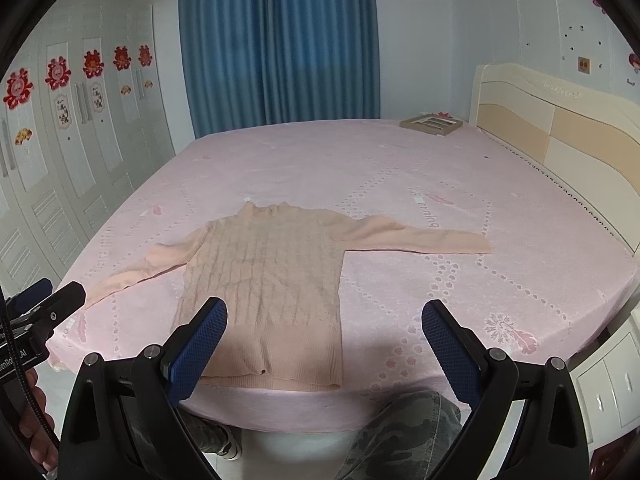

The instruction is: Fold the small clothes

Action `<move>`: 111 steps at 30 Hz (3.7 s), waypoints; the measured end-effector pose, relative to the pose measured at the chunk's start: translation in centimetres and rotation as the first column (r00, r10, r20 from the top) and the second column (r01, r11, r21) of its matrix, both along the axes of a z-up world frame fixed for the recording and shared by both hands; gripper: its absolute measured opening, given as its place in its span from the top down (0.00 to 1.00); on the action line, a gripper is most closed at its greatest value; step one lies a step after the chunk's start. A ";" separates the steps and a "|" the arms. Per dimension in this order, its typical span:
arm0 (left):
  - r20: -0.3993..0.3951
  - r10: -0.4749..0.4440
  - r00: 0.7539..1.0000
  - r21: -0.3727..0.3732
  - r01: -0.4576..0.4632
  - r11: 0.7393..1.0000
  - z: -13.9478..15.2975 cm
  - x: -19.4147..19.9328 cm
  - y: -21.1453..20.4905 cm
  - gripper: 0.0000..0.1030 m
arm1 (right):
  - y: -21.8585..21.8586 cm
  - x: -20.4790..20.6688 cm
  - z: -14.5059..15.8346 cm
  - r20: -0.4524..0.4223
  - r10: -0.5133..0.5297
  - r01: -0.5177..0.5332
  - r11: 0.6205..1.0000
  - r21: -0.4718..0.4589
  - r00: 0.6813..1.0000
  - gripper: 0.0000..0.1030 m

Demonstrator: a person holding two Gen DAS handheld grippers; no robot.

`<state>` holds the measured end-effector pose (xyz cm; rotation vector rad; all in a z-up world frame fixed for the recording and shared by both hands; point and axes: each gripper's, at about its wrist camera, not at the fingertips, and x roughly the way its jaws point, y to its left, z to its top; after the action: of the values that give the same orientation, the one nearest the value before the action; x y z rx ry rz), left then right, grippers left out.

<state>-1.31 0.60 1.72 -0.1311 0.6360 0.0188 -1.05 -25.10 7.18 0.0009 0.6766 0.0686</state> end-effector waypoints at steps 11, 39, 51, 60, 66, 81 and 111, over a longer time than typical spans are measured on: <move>0.015 0.000 1.000 -0.030 0.000 1.000 -0.3 0.4 1.3 0.02 | 0.7 0.7 -0.5 0.011 0.008 -0.008 1.000 -0.029 1.000 0.06; -0.344 0.398 0.850 -0.285 -0.499 0.819 -21.3 9.9 25.7 0.11 | 4.1 12.9 -14.0 -0.125 0.123 -0.105 0.985 0.139 0.985 0.08; -0.369 0.528 0.765 -0.384 -0.643 0.663 -25.2 13.1 37.0 0.24 | 9.6 23.1 -17.8 -0.158 0.226 -0.199 0.965 0.169 0.961 0.10; -0.348 0.678 0.647 -0.225 -0.760 0.610 -25.8 16.3 39.3 0.87 | 10.7 26.9 -20.4 -0.143 0.271 -0.243 0.951 0.191 0.952 0.10; -0.254 0.709 0.658 -0.099 -0.747 0.658 -21.6 18.5 35.5 0.89 | 5.9 27.3 -22.0 -0.155 0.217 -0.181 0.959 0.216 0.964 0.10; -0.073 0.262 0.962 0.022 -0.261 0.965 -8.0 36.3 4.9 0.89 | -6.8 27.7 -19.4 -0.058 0.055 -0.032 0.939 0.341 0.997 0.10; -0.328 0.200 0.923 0.041 -0.198 0.979 -22.2 36.5 6.2 0.29 | -6.5 28.7 -21.5 -0.089 0.137 -0.106 0.952 0.286 0.987 0.10</move>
<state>35.14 6.78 -20.48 -0.1879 0.9572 0.2445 27.69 -31.56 -14.36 0.2380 0.7705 0.2853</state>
